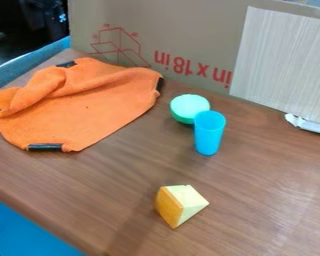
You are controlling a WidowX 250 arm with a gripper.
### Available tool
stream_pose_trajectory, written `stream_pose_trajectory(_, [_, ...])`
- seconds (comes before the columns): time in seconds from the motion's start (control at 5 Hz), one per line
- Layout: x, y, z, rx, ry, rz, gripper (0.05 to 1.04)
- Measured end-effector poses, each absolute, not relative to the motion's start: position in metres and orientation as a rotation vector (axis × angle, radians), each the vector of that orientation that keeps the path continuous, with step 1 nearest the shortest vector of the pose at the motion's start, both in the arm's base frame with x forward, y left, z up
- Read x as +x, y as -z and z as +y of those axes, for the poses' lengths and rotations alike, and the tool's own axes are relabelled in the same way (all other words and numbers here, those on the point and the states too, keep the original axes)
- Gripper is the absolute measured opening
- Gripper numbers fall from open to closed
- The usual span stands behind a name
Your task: Unfold the cloth from bottom right to top left
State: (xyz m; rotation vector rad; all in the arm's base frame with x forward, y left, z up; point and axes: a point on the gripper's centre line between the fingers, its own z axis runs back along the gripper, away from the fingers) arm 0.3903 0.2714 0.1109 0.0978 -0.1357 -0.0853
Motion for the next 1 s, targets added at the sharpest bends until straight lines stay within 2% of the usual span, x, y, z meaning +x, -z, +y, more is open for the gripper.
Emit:
stream_pose_trajectory(0.2, [0.362,-0.138,0.251,0.072,0.068,-0.114,0.997])
stream_pose_trajectory(0.4, [0.338,-0.151,0.229,0.027,0.067,-0.083,0.998])
stream_pose_trajectory(0.6, [0.313,-0.18,0.207,-0.041,0.075,-0.088,0.998])
stream_pose_trajectory(0.8, [0.281,-0.204,0.191,-0.066,0.1,-0.117,0.997])
stream_pose_trajectory(1.0, [0.28,-0.206,0.19,-0.061,0.108,-0.123,0.998])
